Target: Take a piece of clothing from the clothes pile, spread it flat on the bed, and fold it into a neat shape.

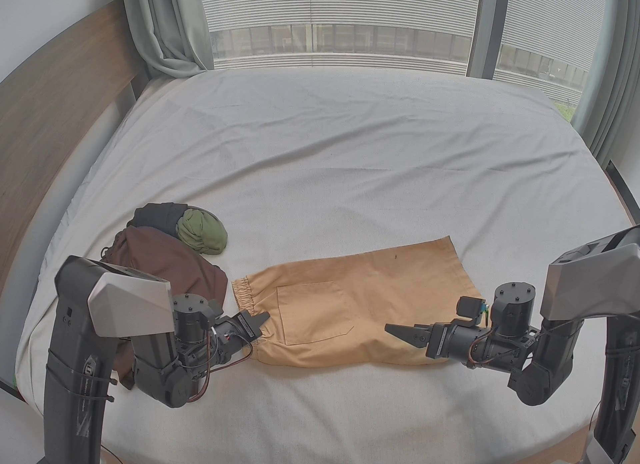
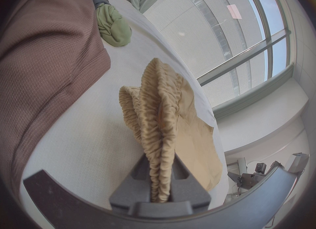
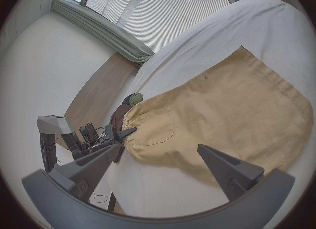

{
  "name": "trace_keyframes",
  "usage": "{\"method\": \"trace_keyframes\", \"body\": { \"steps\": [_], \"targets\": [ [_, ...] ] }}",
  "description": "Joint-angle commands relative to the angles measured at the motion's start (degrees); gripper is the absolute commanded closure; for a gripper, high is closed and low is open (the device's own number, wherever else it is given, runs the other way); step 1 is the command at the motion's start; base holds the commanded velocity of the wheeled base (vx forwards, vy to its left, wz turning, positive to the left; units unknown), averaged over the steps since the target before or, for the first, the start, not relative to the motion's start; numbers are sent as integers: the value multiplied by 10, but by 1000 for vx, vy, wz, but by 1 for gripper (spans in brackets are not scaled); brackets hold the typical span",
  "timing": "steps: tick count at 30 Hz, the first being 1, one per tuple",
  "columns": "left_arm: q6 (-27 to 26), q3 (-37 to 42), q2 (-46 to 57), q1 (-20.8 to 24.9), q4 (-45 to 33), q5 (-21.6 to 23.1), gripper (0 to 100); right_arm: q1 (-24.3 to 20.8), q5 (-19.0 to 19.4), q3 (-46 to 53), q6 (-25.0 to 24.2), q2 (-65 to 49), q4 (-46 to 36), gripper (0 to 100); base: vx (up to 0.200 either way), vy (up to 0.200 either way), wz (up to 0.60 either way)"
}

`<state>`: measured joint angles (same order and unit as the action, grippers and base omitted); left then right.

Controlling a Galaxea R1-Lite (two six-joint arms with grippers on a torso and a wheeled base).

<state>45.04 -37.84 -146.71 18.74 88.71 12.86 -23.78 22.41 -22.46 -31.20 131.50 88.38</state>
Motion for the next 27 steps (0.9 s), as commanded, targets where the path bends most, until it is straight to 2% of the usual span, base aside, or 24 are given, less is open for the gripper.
{"method": "trace_keyframes", "body": {
  "steps": [1,6,14,25,27],
  "targets": [
    [9,1,4,-2,1,-1,100,5,0,-4,0,2,0,0,0,0,0],
    [16,21,24,0,1,0,100,30,1,-15,0,10,0,0,0,0,0],
    [23,58,54,-5,0,27,100,66,0,-38,0,46,0,0,0,0,0],
    [18,84,87,-19,0,32,100,62,0,-38,0,49,0,0,0,0,0],
    [14,104,115,-19,-3,47,100,62,0,-38,-1,53,0,0,0,0,0]
  ]
}}
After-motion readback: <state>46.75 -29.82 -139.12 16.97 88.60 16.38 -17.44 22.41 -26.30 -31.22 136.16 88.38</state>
